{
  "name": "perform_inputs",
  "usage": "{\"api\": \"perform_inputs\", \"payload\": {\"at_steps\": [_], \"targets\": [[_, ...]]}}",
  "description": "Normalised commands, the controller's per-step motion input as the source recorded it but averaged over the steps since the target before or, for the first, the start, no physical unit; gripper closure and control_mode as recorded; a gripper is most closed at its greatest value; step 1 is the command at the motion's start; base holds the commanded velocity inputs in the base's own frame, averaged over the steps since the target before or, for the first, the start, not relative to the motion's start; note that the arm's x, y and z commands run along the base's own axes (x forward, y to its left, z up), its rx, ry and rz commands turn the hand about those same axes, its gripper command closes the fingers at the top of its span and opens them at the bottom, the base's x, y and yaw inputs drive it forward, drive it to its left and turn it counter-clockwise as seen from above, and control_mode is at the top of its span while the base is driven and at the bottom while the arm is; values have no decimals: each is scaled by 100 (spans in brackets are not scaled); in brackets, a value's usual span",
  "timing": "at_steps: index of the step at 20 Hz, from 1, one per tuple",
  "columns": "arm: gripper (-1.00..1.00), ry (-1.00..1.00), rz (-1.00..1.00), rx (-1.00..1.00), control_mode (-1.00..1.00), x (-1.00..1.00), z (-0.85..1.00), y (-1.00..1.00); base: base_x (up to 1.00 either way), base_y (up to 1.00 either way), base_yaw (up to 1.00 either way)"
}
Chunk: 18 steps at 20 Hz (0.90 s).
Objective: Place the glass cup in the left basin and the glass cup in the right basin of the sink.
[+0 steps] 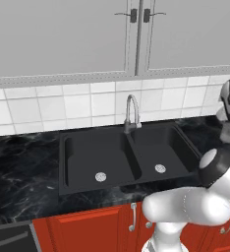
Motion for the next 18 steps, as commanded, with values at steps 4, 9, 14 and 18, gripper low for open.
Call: {"api": "perform_inputs", "payload": {"at_steps": [4,9,14,18], "targets": [[-100,0,0,0,-100,29,-27,-26,0,0,0],[-100,0,0,0,-100,12,-17,-29,0,0,0],[-100,0,0,-3,-100,27,-27,-30,0,0,0],[-100,0,0,-2,-100,36,-32,-25,0,0,0]]}}
